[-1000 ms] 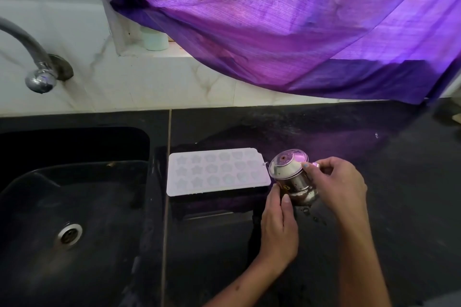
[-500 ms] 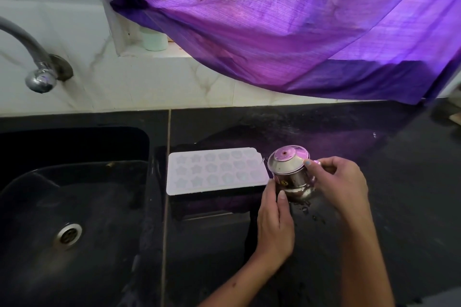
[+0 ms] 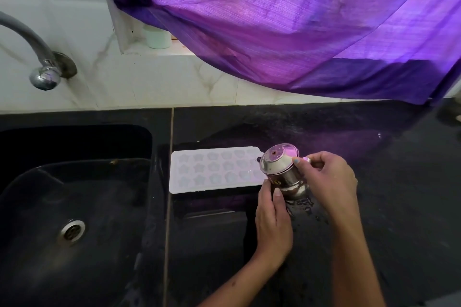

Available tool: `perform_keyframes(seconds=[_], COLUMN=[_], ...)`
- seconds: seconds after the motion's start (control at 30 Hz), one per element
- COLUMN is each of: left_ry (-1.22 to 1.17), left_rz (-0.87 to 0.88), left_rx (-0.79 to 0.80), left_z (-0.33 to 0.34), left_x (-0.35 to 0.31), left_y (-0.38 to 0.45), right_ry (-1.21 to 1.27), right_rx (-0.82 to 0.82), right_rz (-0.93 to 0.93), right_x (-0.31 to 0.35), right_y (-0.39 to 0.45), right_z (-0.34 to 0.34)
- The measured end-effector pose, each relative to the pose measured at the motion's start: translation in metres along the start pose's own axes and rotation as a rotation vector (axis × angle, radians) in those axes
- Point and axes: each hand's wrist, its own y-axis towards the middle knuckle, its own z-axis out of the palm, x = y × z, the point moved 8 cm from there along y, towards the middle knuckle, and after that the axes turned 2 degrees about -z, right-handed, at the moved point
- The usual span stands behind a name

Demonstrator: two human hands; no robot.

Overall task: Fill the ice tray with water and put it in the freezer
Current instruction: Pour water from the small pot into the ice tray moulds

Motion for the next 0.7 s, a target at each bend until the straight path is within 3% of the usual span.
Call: perform_keyframes(seconds=[0.7], left_ry=[0.048], left_rz=[-0.035], left_rx=[-0.027], left_z=[-0.0015], left_x=[0.0044], left_y=[0.0003], right_ry=[0.018], right_rx=[0.013], right_rz=[0.017], right_x=[-0.0046], right_y=[0.0001], right_z=[0.0004])
